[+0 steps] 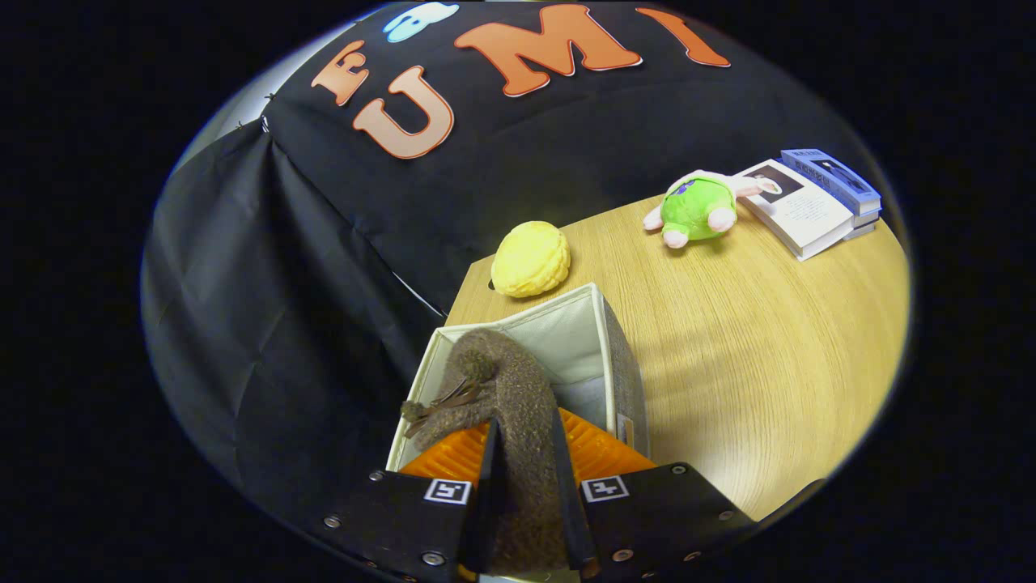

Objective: Open the storage box then place both shoes into the box .Put the left shoe in first, then the right shoe, with the right side of both shoes facing outward in a uniform manner.

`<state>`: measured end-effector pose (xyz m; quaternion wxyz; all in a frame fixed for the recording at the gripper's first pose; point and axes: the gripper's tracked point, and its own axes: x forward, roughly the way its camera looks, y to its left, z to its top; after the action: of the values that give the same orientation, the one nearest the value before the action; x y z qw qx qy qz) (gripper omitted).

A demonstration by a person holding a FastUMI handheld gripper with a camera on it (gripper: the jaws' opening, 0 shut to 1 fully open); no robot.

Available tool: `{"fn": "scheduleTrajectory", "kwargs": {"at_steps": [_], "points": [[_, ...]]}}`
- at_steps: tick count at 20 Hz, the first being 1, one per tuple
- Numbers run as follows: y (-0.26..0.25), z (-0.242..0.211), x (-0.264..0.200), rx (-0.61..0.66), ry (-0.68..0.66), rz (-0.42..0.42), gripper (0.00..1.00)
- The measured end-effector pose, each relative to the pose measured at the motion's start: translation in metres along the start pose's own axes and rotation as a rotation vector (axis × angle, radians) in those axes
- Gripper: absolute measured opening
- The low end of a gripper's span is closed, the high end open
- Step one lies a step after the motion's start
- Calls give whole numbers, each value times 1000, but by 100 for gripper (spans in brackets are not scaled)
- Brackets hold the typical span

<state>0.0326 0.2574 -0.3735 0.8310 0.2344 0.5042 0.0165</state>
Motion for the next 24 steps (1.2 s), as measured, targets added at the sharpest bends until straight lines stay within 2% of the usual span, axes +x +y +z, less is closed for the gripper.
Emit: {"fn": "scheduleTrajectory", "kwargs": {"at_steps": [1, 4, 6, 9, 12, 17, 24], "points": [[3, 3, -3, 0, -15, 15, 38], [-1, 19, -20, 22, -75, 22, 62], [-9, 40, -37, 31, -149, 27, 70], [-21, 66, -63, -15, -245, 46, 76], [-51, 89, -90, -68, -356, 0, 84], [-72, 112, -137, -148, -496, -15, 89], [-86, 143, -219, -327, -764, -85, 94]]}}
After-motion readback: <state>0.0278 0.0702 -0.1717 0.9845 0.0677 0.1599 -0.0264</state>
